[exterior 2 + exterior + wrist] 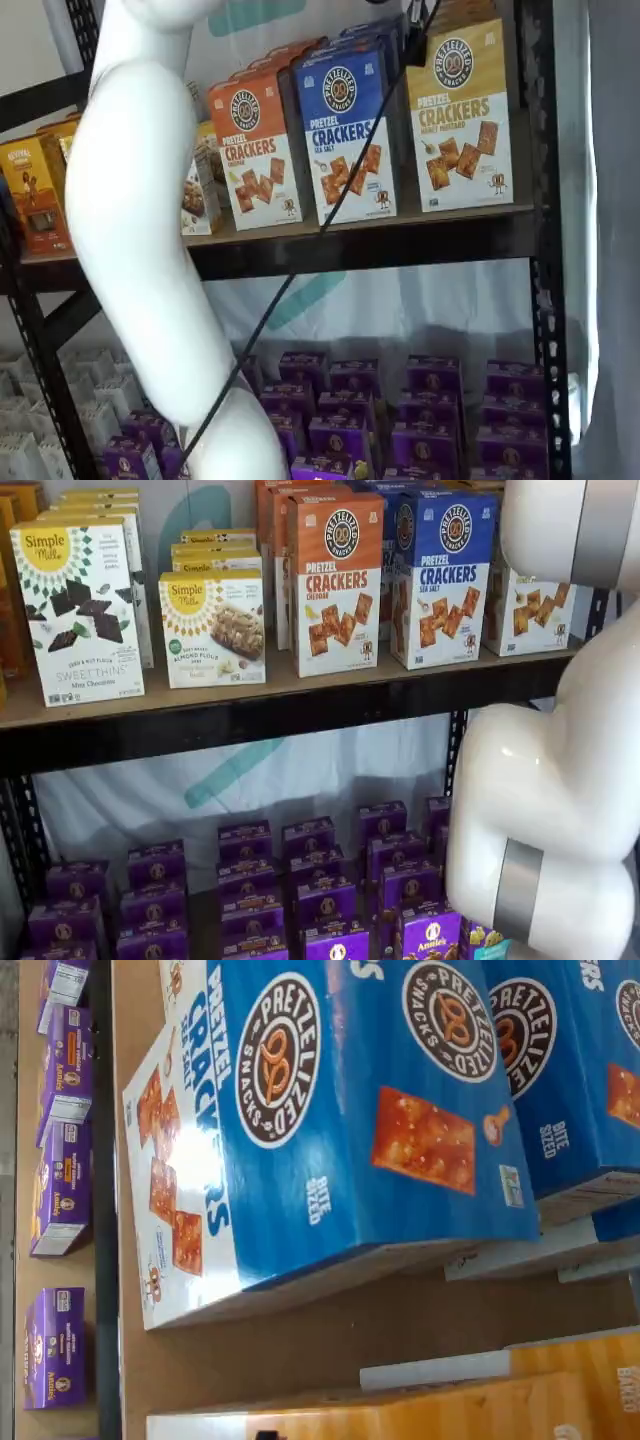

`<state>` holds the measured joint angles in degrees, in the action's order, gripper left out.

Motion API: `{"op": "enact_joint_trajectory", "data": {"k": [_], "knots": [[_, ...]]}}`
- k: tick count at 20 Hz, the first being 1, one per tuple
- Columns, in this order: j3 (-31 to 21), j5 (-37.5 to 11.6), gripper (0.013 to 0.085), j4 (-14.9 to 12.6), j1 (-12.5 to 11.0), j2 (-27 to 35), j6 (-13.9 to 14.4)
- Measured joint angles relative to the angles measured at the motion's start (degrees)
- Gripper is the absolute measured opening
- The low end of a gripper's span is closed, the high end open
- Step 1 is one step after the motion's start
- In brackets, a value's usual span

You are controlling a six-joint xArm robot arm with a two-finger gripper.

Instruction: Retrieve the yellow and white box located on the top shelf, the sixth one from the left

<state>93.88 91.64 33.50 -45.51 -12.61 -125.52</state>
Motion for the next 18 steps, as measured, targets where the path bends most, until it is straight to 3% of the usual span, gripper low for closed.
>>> {"op": "enact_joint_trajectory", "data": {"k": [18], "knots": [[0.7, -3.1, 0.0850, -6.1, 3.8, 2.8, -0.1]]}}
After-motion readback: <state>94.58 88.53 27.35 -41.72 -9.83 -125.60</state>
